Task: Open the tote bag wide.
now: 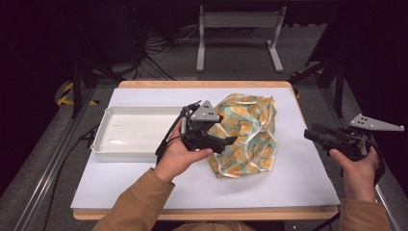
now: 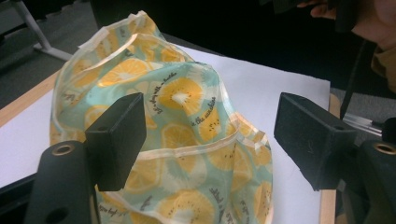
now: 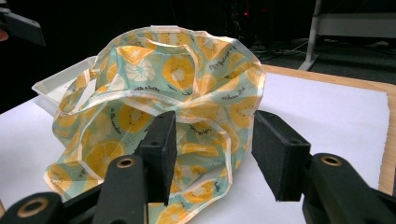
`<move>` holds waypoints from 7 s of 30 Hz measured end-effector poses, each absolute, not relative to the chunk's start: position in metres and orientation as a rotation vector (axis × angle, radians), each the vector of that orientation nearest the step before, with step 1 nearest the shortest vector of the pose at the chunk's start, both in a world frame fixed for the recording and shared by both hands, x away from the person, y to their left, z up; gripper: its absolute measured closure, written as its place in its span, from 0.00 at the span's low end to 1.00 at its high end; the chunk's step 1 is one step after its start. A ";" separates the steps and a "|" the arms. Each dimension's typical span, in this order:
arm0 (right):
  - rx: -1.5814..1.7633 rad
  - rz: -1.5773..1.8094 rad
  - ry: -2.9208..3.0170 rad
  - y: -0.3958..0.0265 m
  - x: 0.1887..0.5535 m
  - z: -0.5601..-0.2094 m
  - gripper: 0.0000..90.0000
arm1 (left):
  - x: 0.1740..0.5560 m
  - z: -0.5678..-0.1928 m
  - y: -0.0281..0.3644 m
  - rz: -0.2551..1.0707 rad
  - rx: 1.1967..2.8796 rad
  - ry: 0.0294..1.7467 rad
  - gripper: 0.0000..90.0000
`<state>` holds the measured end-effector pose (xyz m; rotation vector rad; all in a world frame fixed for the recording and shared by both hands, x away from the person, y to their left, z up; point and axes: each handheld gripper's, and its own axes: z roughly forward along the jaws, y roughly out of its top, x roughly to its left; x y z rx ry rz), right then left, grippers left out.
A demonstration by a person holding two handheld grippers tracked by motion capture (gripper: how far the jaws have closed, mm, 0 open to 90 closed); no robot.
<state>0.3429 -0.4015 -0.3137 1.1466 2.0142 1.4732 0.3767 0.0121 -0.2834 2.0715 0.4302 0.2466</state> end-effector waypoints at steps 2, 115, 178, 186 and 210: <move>1.147 1.479 2.010 -0.402 0.343 -0.314 0.56 | 0.379 -0.286 0.007 0.252 2.077 0.436 0.27; 0.872 1.471 2.360 -0.288 0.359 -0.318 1.00 | 0.401 -0.272 0.044 0.289 1.914 0.488 0.99; 1.074 1.345 2.380 -0.328 0.366 -0.347 1.00 | 0.413 -0.390 0.086 0.144 2.093 0.770 0.98; 1.053 1.345 2.377 -0.325 0.364 -0.344 1.00 | 0.412 -0.403 0.076 0.102 2.169 0.762 0.97; 1.038 1.358 2.378 -0.319 0.365 -0.346 1.00 | 0.396 -0.392 0.061 0.083 2.282 0.676 0.49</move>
